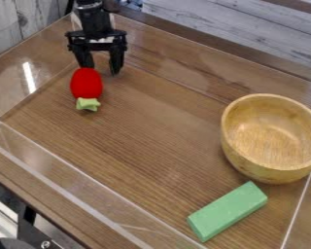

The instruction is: Move the red object to the left side of the table

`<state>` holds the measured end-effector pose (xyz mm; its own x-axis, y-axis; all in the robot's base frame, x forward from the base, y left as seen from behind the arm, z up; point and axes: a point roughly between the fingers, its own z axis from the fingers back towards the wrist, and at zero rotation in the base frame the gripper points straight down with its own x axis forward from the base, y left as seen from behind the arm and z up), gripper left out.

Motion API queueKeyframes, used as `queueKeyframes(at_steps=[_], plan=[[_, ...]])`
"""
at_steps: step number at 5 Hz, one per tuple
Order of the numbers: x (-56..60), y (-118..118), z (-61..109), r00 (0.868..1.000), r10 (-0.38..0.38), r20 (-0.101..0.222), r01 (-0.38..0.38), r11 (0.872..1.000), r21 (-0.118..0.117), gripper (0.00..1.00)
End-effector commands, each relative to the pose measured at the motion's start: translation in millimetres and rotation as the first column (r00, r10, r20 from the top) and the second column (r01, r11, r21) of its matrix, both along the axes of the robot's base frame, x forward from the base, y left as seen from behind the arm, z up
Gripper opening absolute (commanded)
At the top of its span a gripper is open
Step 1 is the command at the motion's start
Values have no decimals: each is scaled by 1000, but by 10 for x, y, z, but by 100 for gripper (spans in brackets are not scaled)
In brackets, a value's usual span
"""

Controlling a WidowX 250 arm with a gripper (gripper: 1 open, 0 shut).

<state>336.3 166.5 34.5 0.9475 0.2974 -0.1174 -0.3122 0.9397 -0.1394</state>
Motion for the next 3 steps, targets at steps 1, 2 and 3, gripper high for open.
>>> queueKeyframes(at_steps=[1, 2, 3], plan=[[59, -22, 548, 990, 85, 115, -90, 995, 41, 100], [1, -94, 713, 984, 114, 134, -119, 992, 33, 100], [-58, -114, 826, 979, 148, 139, -152, 988, 24, 100]])
